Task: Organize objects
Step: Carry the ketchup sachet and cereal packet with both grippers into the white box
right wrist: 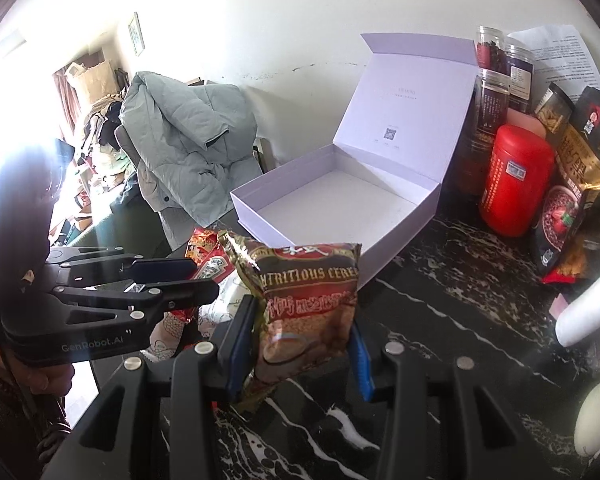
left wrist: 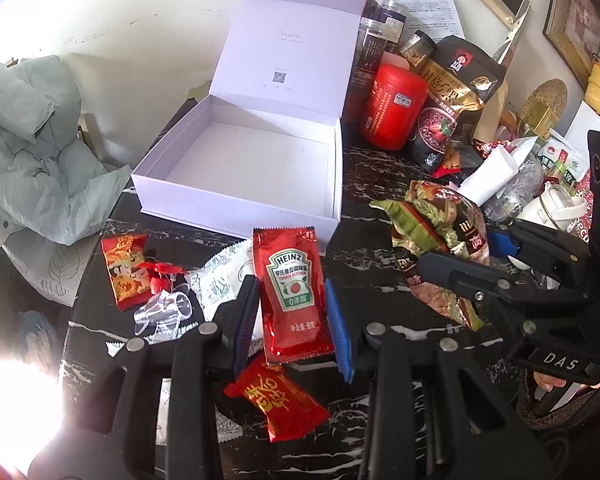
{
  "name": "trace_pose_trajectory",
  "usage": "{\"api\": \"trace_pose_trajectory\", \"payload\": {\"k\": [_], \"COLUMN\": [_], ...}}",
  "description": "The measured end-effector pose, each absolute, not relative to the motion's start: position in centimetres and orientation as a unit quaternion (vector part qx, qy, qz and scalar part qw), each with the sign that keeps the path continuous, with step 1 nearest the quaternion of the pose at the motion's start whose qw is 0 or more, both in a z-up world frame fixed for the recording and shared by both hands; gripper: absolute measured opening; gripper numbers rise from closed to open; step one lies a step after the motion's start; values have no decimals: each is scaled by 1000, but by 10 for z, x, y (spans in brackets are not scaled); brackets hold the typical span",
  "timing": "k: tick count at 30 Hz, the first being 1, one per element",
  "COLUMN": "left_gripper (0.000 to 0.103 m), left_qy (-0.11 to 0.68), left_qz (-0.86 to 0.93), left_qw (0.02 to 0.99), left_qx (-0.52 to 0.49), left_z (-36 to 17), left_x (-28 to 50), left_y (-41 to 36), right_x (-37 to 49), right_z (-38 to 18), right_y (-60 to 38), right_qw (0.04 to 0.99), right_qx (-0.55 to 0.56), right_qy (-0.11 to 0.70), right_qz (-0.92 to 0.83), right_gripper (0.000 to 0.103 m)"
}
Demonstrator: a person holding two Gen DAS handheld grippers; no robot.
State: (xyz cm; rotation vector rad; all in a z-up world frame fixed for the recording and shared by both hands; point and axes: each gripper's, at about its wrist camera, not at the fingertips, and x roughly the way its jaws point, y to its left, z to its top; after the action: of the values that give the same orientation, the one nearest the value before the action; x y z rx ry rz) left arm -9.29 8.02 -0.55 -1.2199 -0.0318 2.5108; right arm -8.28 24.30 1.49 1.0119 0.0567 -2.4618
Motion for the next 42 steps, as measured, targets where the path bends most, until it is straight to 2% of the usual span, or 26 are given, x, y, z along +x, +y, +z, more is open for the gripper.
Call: {"api": "trace_pose_trajectory", "payload": {"k": [29, 42], "left_gripper": [32, 32], "left_qy": [47, 58], "left_qz": [915, 916], "left_qw": [157, 161], "left_qx": [-369, -364], "left_z": [37, 51], "left_x": [-198, -262], "left_y": [85, 81], "right_x": [-199, -270], "right_z": [52, 66], "right_y": [230, 217], "right_qw": [235, 239], "right_qx": [318, 322], "right_qy": [61, 46], "right_qz": [-917, -915], "right_gripper": [43, 43]}}
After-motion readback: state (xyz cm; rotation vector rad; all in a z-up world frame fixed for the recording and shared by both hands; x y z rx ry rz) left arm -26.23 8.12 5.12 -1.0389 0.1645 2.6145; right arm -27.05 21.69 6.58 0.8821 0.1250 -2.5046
